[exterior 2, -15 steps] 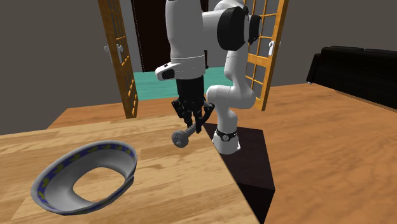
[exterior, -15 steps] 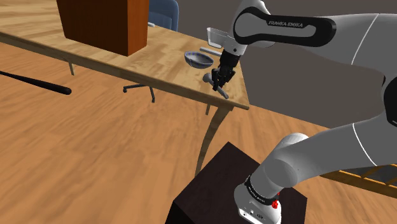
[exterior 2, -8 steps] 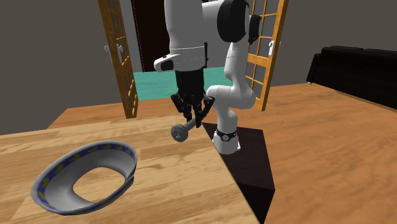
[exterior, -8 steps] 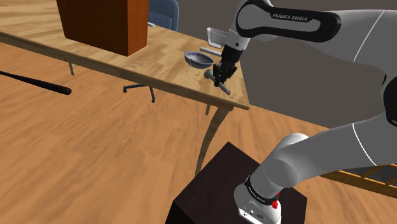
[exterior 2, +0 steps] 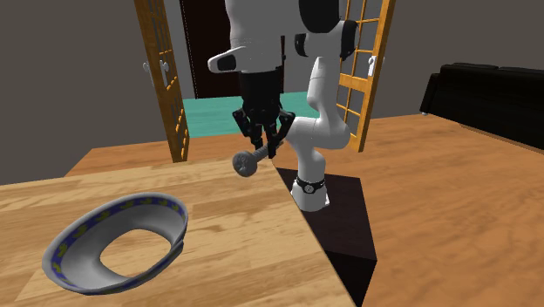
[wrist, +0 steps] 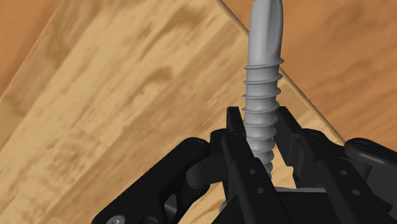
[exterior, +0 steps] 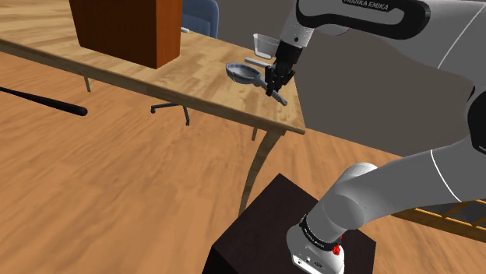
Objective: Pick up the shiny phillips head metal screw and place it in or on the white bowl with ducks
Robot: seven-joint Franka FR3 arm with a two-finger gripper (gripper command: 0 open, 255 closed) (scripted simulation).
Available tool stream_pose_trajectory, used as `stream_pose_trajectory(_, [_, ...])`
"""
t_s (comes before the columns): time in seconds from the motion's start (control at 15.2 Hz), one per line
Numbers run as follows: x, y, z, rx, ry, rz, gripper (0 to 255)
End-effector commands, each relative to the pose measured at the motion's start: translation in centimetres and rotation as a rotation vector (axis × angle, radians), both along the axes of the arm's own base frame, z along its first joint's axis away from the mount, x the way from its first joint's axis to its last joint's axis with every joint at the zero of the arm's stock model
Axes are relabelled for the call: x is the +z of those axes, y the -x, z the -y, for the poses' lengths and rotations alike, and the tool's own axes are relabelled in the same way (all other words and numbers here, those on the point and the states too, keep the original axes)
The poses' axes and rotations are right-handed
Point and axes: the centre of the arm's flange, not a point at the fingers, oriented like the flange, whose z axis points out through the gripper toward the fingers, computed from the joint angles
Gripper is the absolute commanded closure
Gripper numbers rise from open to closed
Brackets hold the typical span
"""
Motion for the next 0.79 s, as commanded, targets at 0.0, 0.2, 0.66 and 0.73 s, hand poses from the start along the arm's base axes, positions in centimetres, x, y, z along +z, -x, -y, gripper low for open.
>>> stream_pose_trajectory(0.0, [1.1, 0.0, -0.1, 0.000, 0.000, 0.000, 255])
stream_pose_trajectory(0.2, [2.7, 0.0, -0.1, 0.000, 0.000, 0.000, 255])
stream_pose_trajectory(0.66, [5.7, -1.1, 0.6, 0.000, 0.000, 0.000, 255])
stream_pose_trajectory(0.73, [5.7, -2.2, 1.4, 0.000, 0.000, 0.000, 255])
